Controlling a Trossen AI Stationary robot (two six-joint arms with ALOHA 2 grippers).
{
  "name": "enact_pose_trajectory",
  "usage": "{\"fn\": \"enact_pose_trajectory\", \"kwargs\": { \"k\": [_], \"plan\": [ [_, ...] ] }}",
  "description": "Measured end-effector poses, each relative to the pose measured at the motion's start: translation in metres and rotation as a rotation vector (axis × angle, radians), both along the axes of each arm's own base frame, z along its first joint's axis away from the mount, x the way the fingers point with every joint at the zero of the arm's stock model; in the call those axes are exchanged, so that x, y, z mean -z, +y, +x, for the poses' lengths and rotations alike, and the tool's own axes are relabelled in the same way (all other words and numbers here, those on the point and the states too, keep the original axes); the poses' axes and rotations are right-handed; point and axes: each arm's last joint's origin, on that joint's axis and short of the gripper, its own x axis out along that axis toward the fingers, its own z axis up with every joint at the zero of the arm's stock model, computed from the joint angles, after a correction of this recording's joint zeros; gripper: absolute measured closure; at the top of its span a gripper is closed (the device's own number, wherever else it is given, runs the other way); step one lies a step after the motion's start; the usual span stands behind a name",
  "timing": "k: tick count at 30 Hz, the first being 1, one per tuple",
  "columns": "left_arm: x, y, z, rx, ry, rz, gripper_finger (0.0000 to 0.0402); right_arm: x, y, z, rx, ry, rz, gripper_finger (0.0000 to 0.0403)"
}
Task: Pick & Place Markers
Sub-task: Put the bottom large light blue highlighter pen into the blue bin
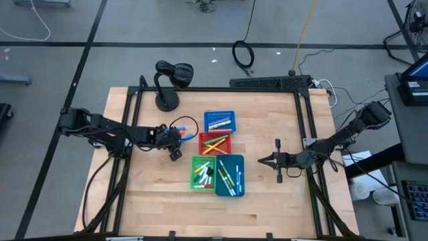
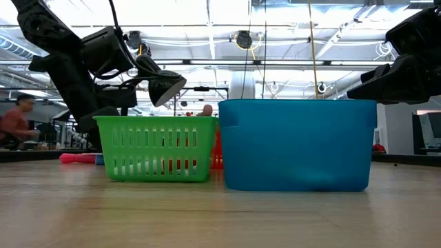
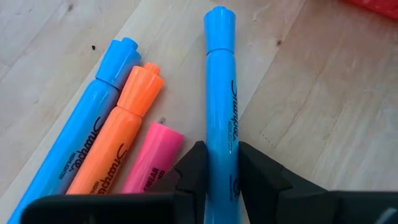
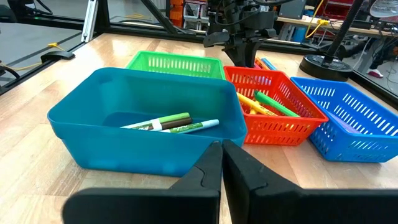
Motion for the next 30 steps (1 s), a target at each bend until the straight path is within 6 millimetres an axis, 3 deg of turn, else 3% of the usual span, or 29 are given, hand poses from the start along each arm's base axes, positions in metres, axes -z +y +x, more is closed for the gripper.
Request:
{"fn": "enact_pose_trajectory", "kwargs": {
  "k": [8, 30],
  "plan": [
    [0.0, 0.0, 0.0, -0.008, -0.002, 0.015, 0.033, 0.0, 0.0, 0.0, 0.0, 0.0, 0.0, 0.0403],
    [-0.013, 0.008, 0.015, -0.107, -0.177, 0.276, 0.0332, 0.002, 0.0, 0.0, 0.005, 0.016, 0.007, 0.0403]
  ]
}}
